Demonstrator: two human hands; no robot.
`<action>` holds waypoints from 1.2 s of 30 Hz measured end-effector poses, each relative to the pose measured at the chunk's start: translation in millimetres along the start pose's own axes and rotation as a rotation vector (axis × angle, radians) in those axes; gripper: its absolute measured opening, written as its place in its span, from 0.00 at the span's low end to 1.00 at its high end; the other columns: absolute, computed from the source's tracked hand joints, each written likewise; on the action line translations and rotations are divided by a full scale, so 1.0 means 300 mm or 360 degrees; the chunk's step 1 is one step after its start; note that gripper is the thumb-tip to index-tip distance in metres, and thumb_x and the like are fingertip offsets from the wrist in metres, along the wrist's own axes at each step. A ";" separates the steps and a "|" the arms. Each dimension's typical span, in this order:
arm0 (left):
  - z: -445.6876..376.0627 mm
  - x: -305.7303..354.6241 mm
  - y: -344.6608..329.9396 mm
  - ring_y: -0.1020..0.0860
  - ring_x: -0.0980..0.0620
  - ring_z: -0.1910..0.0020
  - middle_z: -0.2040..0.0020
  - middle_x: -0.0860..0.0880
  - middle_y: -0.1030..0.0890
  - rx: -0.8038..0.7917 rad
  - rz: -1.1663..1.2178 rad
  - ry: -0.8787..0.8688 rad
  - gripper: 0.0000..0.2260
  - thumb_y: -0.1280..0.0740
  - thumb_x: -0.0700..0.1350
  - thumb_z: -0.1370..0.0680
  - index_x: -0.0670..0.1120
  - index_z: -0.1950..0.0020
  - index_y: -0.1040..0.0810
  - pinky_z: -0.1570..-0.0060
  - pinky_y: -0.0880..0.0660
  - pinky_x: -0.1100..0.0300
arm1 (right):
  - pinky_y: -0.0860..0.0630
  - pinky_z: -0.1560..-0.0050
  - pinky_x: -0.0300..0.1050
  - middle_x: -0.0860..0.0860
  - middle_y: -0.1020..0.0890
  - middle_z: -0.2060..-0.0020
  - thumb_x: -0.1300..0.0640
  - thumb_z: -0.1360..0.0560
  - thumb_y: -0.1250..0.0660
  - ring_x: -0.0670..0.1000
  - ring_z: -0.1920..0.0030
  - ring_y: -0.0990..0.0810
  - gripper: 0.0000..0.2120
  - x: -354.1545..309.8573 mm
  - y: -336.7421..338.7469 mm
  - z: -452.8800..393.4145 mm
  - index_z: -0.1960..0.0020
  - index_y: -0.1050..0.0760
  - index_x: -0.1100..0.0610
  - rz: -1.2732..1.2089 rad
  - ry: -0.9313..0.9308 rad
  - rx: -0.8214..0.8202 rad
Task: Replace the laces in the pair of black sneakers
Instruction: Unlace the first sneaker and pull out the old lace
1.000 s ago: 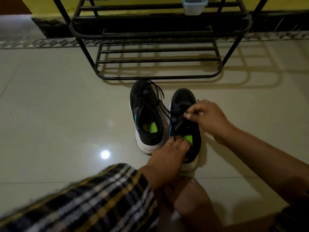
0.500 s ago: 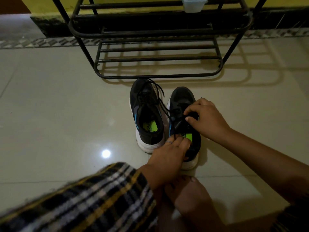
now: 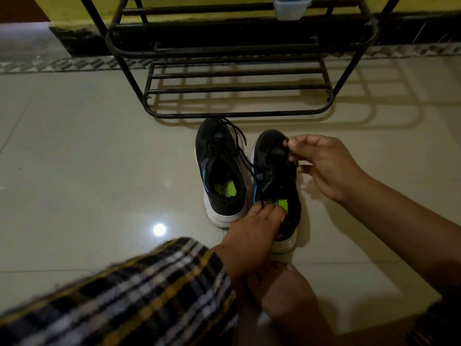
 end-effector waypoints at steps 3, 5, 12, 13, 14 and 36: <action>0.002 0.001 0.003 0.35 0.45 0.36 0.38 0.45 0.29 0.0000 -0.0002 -0.0003 0.14 0.39 0.44 0.21 0.43 0.35 0.32 0.46 0.30 0.51 | 0.28 0.58 0.36 0.47 0.21 0.61 0.65 0.27 0.32 0.42 0.60 0.23 0.07 0.036 -0.016 0.006 0.50 0.20 0.56 0.0326 0.0114 -0.0080; 0.000 0.004 0.006 0.34 0.43 0.35 0.38 0.44 0.29 0.0017 -0.0007 -0.0020 0.15 0.38 0.43 0.21 0.42 0.36 0.32 0.46 0.30 0.50 | 0.28 0.49 0.40 0.47 0.24 0.59 0.67 0.30 0.29 0.45 0.55 0.25 0.13 0.073 -0.017 0.004 0.48 0.20 0.55 0.0853 0.0273 -0.0062; 0.003 0.002 -0.003 0.30 0.40 0.39 0.42 0.42 0.26 0.0141 -0.0019 -0.0105 0.15 0.35 0.42 0.24 0.41 0.38 0.29 0.49 0.26 0.47 | 0.32 0.40 0.50 0.52 0.27 0.45 0.62 0.29 0.33 0.55 0.40 0.33 0.23 0.098 -0.017 0.015 0.35 0.26 0.53 0.1819 0.0575 0.0024; 0.003 0.001 -0.004 0.30 0.40 0.40 0.42 0.42 0.25 0.0154 -0.0019 -0.0112 0.14 0.35 0.42 0.24 0.41 0.39 0.29 0.49 0.26 0.47 | 0.33 0.41 0.50 0.53 0.27 0.44 0.62 0.28 0.34 0.55 0.40 0.33 0.23 0.097 -0.018 0.018 0.34 0.27 0.52 0.1882 0.0585 0.0048; 0.004 0.000 -0.005 0.29 0.40 0.40 0.43 0.42 0.25 0.0162 -0.0019 -0.0117 0.14 0.35 0.42 0.24 0.41 0.39 0.29 0.49 0.25 0.47 | 0.34 0.42 0.50 0.54 0.27 0.44 0.61 0.27 0.35 0.56 0.40 0.33 0.23 0.096 -0.019 0.022 0.33 0.28 0.52 0.1932 0.0592 0.0073; 0.003 -0.004 -0.019 0.34 0.42 0.34 0.36 0.44 0.29 0.0025 -0.0053 -0.0012 0.16 0.39 0.43 0.21 0.43 0.34 0.32 0.40 0.30 0.44 | 0.30 0.67 0.28 0.50 0.21 0.66 0.64 0.27 0.31 0.39 0.68 0.24 0.05 -0.097 -0.048 0.076 0.61 0.23 0.58 0.0304 0.0210 -0.0055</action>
Point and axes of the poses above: each hand's wrist, its own z-axis away from the middle knuckle, its own y-axis out of the back of the hand, x = y × z, the point moved 5 cm from there along -z, towards the middle knuckle
